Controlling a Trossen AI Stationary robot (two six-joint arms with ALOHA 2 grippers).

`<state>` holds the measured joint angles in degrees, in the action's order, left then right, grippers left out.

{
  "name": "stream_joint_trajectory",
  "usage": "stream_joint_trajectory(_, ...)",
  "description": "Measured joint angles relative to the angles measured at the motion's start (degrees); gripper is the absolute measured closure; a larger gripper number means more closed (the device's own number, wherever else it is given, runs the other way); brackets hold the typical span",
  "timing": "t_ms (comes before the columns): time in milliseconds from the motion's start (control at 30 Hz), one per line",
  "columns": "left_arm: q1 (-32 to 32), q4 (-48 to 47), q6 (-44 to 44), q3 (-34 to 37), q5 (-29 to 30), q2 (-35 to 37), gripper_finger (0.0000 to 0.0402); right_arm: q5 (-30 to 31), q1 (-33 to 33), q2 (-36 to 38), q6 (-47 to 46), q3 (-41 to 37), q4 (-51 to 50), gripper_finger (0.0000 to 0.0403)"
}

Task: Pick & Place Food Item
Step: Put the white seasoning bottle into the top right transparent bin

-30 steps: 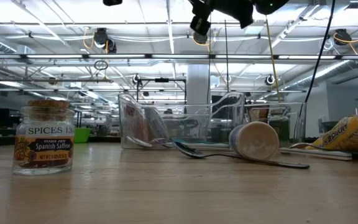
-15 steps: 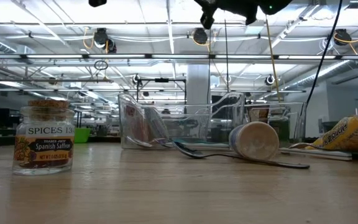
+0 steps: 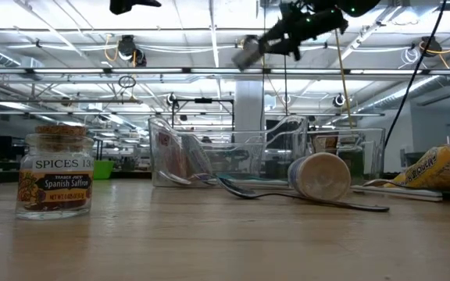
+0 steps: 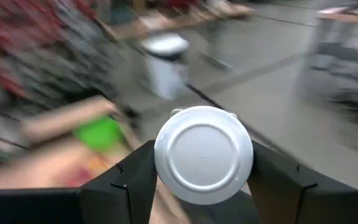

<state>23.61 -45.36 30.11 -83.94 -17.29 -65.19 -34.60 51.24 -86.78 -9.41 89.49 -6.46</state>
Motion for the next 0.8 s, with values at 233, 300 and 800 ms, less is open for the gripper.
stream_joint_trajectory(233,0.42,0.0,1.66,0.0,0.12,0.0,0.005,19.48,2.62,4.22,23.8,0.03,-15.32,0.0205)
stream_joint_trajectory(300,0.42,-0.02,1.68,0.0,1.07,0.0,0.005,19.67,3.29,6.11,26.9,0.03,-20.01,0.0205)
stream_joint_trajectory(800,0.44,0.33,-2.45,0.0,12.74,-0.02,0.005,19.55,3.29,17.66,28.58,0.09,-57.04,0.0205)
